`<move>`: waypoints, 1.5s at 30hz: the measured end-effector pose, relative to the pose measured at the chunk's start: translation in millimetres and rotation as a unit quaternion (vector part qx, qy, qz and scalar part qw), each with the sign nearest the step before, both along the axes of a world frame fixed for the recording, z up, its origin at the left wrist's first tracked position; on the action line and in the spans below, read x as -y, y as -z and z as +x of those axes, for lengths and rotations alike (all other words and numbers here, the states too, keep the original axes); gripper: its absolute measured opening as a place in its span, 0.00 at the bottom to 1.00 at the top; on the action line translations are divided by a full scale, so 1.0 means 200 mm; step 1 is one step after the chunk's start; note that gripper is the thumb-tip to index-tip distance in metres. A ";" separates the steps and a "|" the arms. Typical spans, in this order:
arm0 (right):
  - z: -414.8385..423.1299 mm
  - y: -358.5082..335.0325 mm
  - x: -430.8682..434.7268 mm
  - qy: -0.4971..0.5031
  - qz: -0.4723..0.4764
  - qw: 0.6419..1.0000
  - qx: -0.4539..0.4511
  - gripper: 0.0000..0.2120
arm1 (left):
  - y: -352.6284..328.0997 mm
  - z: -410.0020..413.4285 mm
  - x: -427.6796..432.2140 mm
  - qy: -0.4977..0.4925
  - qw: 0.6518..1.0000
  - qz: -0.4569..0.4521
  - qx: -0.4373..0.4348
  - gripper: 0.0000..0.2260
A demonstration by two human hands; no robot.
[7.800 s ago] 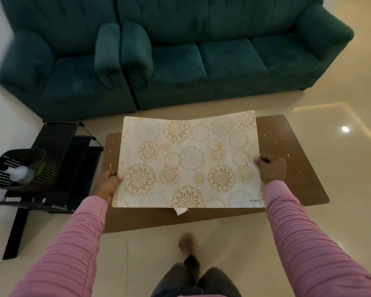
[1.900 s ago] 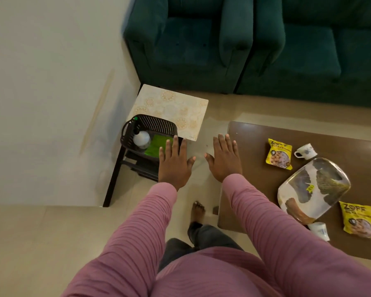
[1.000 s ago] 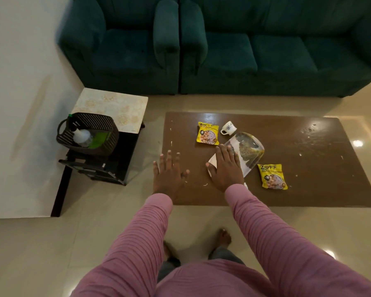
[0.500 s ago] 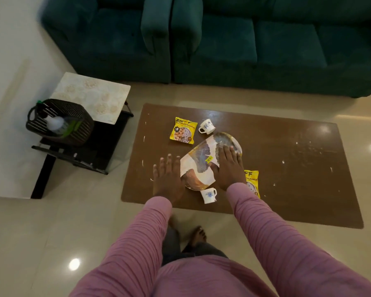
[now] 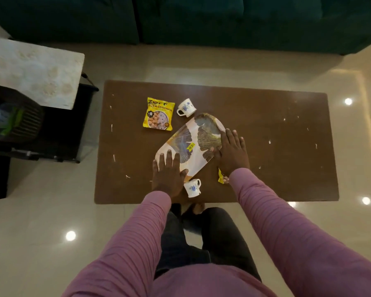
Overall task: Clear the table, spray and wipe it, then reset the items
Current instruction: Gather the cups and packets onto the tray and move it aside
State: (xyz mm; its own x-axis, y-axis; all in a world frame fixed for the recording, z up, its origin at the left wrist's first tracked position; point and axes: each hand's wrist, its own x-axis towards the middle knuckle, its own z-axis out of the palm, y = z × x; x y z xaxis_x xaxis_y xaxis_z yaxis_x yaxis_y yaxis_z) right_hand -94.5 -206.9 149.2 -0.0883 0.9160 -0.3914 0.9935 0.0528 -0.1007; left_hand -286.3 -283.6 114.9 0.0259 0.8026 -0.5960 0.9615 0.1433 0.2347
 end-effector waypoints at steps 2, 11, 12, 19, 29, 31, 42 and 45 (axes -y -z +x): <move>0.02 0.09 -0.06 0.002 -0.006 1.000 -0.004 0.30 | 0.07 0.02 -0.03 -0.013 1.000 -0.004 0.008 0.29; 0.11 0.76 -0.45 0.019 -0.024 0.998 -0.048 0.31 | 0.59 -0.09 -0.06 -0.147 0.985 -0.001 -0.088 0.24; 0.14 0.82 -0.49 0.030 -0.019 0.998 -0.055 0.30 | 0.64 -0.09 -0.06 -0.170 0.980 0.013 -0.103 0.22; 0.27 0.98 -0.69 0.076 0.014 0.991 -0.107 0.26 | 0.79 -0.01 -0.03 -0.368 0.919 0.017 -0.143 0.17; 0.31 1.04 -0.72 0.096 -0.003 0.990 -0.104 0.14 | 0.83 0.13 -0.05 -0.615 0.788 -0.005 -0.031 0.13; 0.35 1.04 -0.71 0.128 -0.016 0.986 -0.107 0.13 | 0.83 0.11 -0.09 -0.605 0.796 0.015 -0.007 0.12; 0.64 1.00 -0.44 0.314 -0.026 0.946 -0.082 0.11 | 0.86 0.02 -0.56 -0.527 0.837 -0.003 0.147 0.17; 0.65 1.00 -0.42 0.327 -0.023 0.942 -0.068 0.11 | 0.88 0.02 -0.57 -0.494 0.859 -0.008 0.132 0.18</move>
